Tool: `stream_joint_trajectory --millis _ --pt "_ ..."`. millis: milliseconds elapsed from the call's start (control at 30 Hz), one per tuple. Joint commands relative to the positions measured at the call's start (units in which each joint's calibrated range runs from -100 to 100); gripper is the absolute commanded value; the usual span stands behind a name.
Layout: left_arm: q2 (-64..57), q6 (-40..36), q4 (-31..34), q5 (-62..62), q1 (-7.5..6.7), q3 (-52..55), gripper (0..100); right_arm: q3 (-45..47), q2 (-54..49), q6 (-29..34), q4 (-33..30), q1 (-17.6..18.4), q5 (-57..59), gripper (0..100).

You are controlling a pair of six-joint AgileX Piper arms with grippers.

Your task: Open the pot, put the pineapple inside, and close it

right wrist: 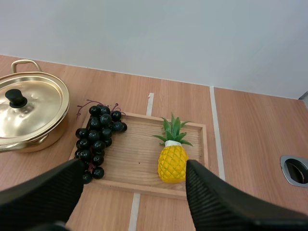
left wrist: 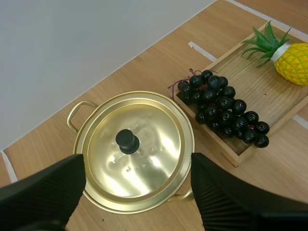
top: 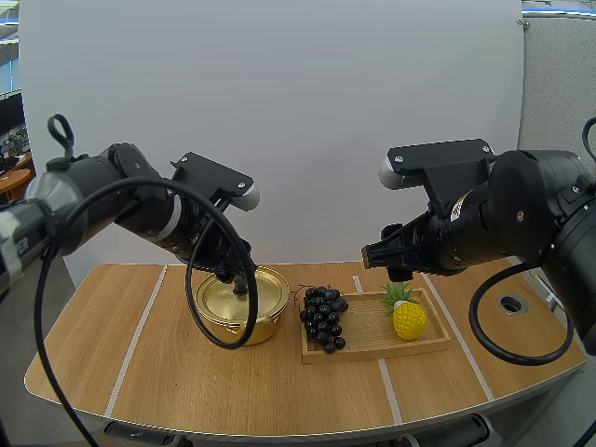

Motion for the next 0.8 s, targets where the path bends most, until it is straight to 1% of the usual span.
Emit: stream_joint_trajectory --millis 0,167,367,767 --pt "0.2 0.9 -1.4 -0.9 0.02 -0.6 100 -0.6 -0.1 -0.1 -0.4 -0.2 -1.1 100" --pt "0.2 1.0 -1.7 -1.1 0.02 -0.6 100 -0.6 -0.1 -0.1 -0.4 -0.2 -1.1 100" --pt "2.1 1.6 -2.6 -4.8 0.02 -1.1 100 -0.6 -0.1 -0.1 -0.4 -0.2 -1.1 100" --pt "16.7 1.6 -2.8 1.4 -0.11 -10.7 100 -0.6 -0.1 -0.1 -0.4 -0.2 -1.1 100"
